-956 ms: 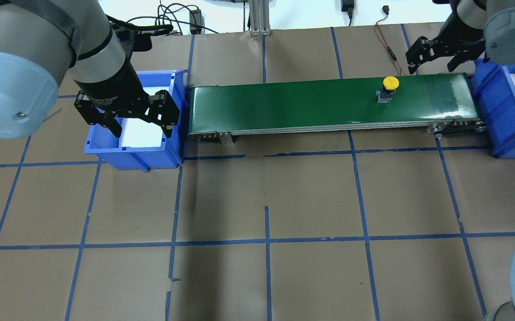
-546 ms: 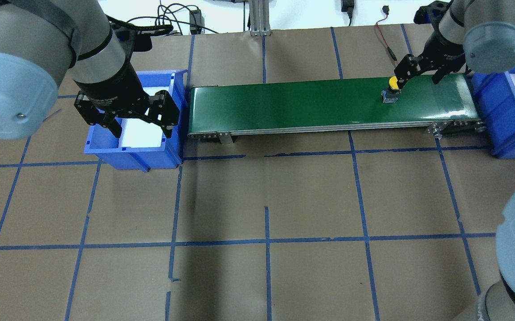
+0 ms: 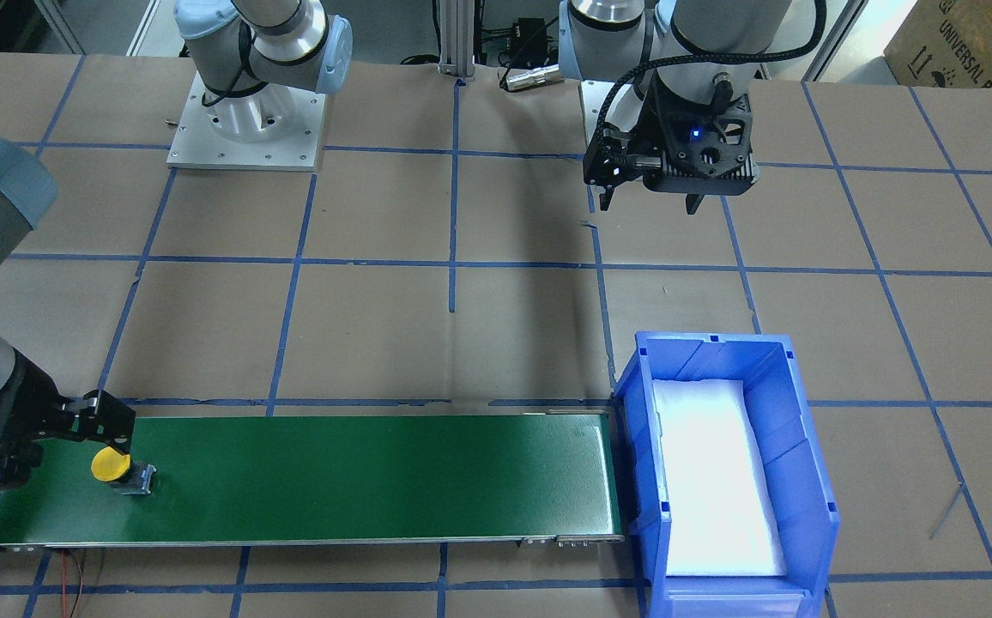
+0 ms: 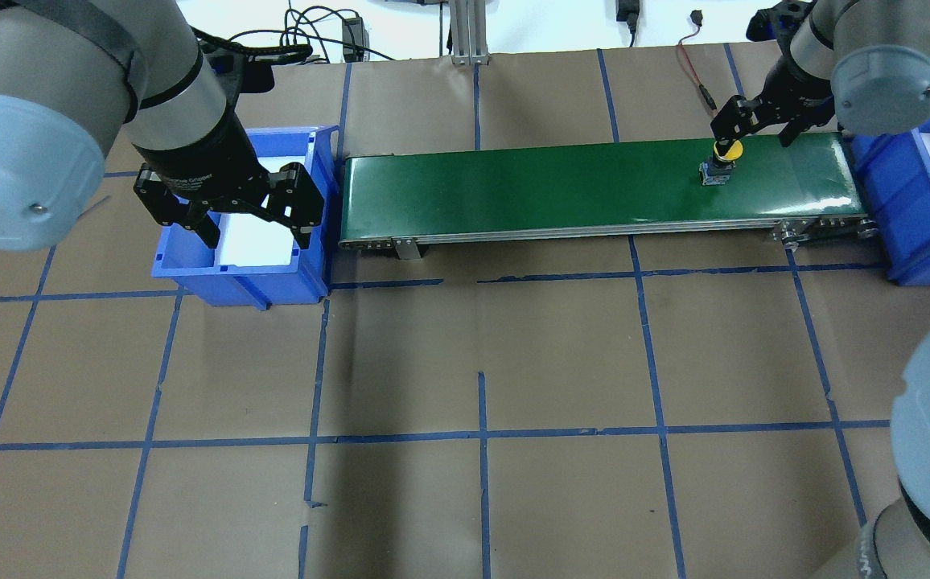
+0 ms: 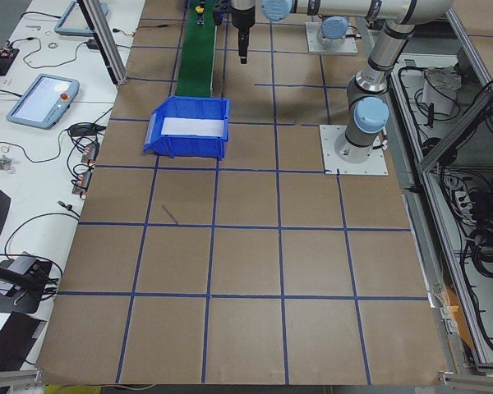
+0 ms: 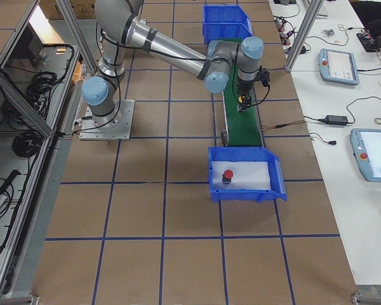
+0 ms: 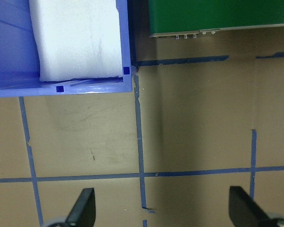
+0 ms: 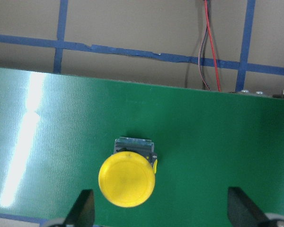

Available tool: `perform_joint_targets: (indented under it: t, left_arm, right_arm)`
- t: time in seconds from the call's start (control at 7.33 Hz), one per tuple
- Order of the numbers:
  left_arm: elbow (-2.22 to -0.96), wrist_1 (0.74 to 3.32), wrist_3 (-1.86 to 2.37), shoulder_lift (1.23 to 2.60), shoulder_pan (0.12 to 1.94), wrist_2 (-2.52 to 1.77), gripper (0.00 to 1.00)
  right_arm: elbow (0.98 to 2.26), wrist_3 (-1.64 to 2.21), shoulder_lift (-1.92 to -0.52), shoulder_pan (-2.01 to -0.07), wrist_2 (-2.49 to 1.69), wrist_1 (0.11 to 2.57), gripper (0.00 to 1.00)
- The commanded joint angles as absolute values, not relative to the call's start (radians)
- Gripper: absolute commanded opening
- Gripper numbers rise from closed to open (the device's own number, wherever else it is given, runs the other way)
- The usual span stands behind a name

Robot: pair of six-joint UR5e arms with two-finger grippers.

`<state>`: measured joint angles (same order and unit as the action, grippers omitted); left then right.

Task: Transport two buttons from left to right
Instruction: 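Grasp the yellow button with the right gripper and lift it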

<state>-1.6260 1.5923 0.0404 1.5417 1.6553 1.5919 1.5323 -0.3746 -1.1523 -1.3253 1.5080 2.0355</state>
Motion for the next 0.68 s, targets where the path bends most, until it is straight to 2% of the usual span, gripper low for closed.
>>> perform_joint_targets:
  t: [0.0, 0.41, 0.55]
  left_arm:
    - [-1.626, 1.592, 0.040, 1.542, 1.655, 1.592, 1.00]
    - [-1.626, 1.592, 0.040, 1.542, 1.655, 1.592, 1.00]
    - [-1.625, 1.592, 0.040, 1.542, 1.655, 1.591, 1.00]
  right_arm:
    - [1.532, -0.373, -1.129, -1.325, 1.508, 2.066, 1.00]
    - [1.534, -0.374, -1.120, -1.325, 1.509, 2.072, 1.00]
    - [1.535, -0.374, -1.118, -1.325, 1.508, 2.083, 0.89]
